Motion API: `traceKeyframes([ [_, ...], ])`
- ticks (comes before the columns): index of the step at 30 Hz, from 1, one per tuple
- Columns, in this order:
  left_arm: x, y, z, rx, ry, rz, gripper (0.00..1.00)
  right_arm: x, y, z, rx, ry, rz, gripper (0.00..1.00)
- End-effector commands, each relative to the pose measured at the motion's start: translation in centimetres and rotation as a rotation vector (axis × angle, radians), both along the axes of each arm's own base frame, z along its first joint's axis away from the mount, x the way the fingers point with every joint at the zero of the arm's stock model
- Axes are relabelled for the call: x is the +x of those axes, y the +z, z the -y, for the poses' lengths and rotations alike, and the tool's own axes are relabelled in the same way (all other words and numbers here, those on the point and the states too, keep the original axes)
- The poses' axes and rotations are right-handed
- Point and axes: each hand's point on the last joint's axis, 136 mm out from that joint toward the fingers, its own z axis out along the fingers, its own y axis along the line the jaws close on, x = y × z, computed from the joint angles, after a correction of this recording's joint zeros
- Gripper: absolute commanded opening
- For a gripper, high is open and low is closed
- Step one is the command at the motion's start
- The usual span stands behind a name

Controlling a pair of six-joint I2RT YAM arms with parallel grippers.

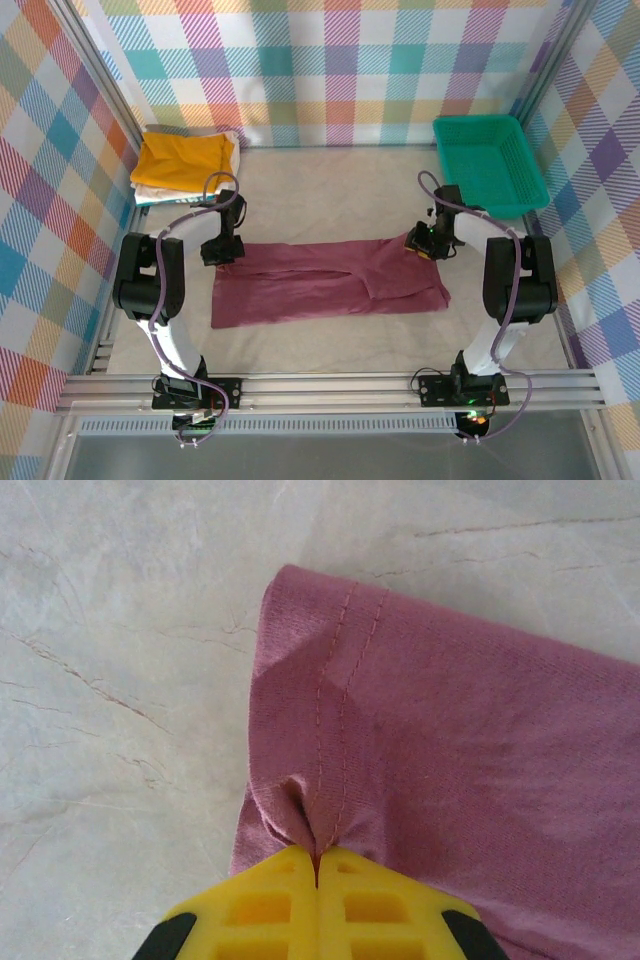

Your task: Fold and stack the t-shirts

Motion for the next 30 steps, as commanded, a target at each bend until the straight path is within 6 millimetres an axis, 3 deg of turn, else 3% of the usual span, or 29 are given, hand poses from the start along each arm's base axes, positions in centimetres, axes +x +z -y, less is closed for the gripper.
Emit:
traceKeyframes([
  [1,0.2,0.0,0.0,-0.016,0.022,-0.002,0.0,0.1,-0.2,-0.6,0.042,0.022,0.012,0.31],
  [6,-0.1,0.2,-0.1,-0.009,0.023,-0.003,0.0,0.1,0.7,-0.8,0.055,0.028,0.042,0.17],
  [8,-0.1,0.3,-0.2,-0.005,0.025,0.0,0.0,0.1,1.4,-0.6,0.044,0.027,0.054,0.07],
  [11,-0.1,0.3,-0.2,-0.005,0.025,0.0,0.0,-0.4,2.2,-0.4,0.032,0.023,0.058,0.01],
  [19,0.0,0.5,-0.3,-0.002,0.026,0.003,0.0,-2.9,3.3,-0.2,0.036,0.009,0.032,0.0],
  [28,-0.2,0.7,-0.2,-0.009,0.026,0.009,0.0,-9.0,2.2,1.3,-0.03,-0.039,-0.113,0.33],
  [30,-0.2,0.5,-0.2,-0.01,0.025,0.004,0.0,-9.8,2.0,1.9,-0.063,-0.041,-0.118,0.35],
])
